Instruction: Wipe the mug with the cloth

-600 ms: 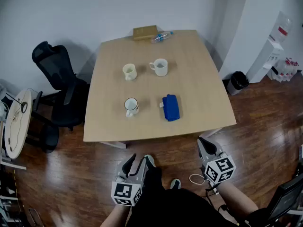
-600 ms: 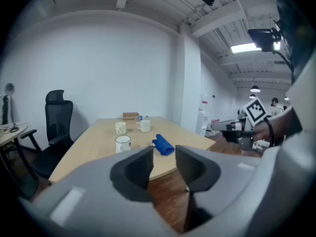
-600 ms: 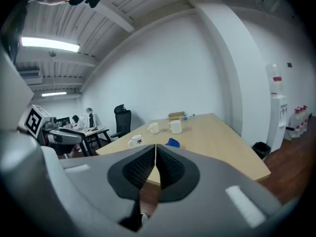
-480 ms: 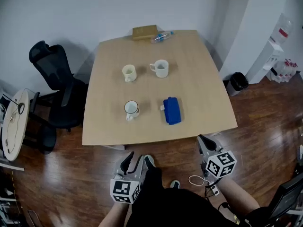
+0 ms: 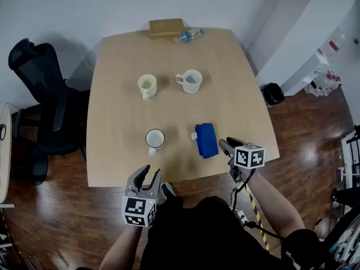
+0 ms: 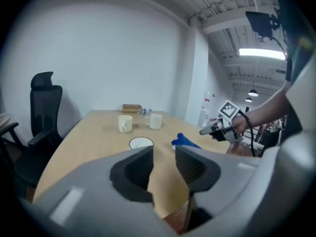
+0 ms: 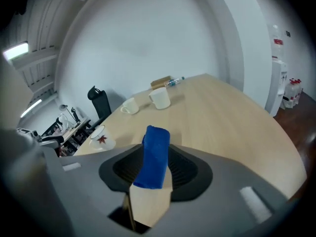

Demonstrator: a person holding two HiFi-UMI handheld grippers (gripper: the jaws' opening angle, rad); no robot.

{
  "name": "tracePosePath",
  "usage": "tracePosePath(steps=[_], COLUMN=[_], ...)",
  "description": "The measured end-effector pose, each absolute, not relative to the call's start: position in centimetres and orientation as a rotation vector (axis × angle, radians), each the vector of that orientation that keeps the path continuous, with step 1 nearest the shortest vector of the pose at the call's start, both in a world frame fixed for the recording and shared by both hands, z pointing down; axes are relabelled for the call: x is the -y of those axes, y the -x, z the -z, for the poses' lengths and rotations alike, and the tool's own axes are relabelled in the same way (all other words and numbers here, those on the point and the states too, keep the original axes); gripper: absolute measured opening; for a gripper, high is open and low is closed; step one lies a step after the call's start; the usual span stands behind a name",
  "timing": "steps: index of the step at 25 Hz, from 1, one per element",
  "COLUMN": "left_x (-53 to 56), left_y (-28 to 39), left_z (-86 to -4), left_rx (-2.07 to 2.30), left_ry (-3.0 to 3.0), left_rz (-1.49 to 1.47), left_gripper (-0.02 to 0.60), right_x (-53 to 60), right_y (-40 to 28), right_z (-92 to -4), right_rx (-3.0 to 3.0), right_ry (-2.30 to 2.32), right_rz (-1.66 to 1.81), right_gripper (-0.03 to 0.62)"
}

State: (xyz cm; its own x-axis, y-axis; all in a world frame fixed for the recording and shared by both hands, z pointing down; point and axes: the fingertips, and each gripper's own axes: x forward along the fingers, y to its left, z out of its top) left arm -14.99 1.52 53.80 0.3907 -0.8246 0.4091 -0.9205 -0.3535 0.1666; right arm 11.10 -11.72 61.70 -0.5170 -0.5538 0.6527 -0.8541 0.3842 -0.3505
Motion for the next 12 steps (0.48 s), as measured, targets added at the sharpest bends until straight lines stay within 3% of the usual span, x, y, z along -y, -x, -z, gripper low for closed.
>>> tracePosePath(steps=[5,12], left_x=[0.5,3.0], left_y=[17.5,17.4], left_z=[-54.9,-56.0], left_rx=[1.521,1.600], left_ry=[-2.219,-2.086], left_rz=[-0.398,-0.397], left_gripper=[0.141,0.141], right_x=[14.1,14.3], right_y=[-9.7,-7.9], right_z=[-65.7,-69.8], right_rx=[2.091,2.016], right_ry=[-1.127,-0.926], right_rz=[-1.086,-1.095], right_gripper=[0.250,0.267])
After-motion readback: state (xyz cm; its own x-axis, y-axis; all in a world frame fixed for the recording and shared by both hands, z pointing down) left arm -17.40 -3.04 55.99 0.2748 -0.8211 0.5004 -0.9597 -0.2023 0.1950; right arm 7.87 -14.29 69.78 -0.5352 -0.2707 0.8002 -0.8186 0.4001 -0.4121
